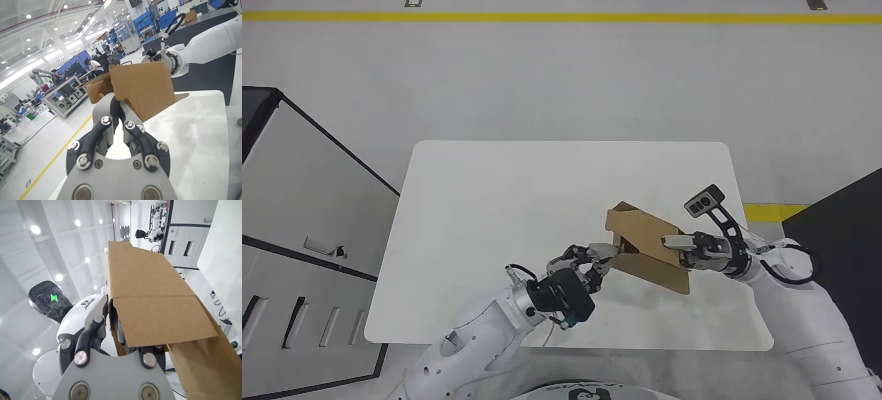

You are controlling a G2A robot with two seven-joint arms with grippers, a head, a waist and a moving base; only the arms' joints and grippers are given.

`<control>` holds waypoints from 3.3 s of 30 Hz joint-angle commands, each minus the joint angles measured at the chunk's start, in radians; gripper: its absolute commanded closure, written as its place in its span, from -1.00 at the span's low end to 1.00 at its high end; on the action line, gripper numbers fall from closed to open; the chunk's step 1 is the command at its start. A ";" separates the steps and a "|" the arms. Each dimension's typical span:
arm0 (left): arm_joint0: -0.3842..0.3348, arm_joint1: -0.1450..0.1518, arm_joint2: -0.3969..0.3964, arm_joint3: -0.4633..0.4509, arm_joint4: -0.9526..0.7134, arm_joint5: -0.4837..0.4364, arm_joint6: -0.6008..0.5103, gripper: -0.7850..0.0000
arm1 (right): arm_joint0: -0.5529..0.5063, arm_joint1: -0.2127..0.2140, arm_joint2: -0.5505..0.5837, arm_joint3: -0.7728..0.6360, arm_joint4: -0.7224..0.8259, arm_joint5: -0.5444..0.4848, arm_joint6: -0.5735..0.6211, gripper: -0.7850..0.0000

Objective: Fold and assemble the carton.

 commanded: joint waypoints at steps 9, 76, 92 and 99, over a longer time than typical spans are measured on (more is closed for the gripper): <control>-0.014 0.000 0.036 0.002 0.042 -0.014 0.000 1.00 | -0.004 -0.002 -0.004 -0.011 -0.017 0.022 0.001 1.00; -0.011 0.004 0.072 -0.046 0.094 0.046 -0.082 1.00 | -0.121 -0.015 0.099 -0.016 -0.017 -0.053 -0.026 1.00; 0.007 0.009 0.037 -0.040 0.083 0.070 -0.109 1.00 | -0.122 -0.017 0.101 -0.005 -0.049 -0.020 -0.062 1.00; 0.018 0.015 0.033 -0.071 0.091 0.048 -0.068 1.00 | -0.131 -0.018 0.112 -0.005 -0.061 -0.016 -0.115 1.00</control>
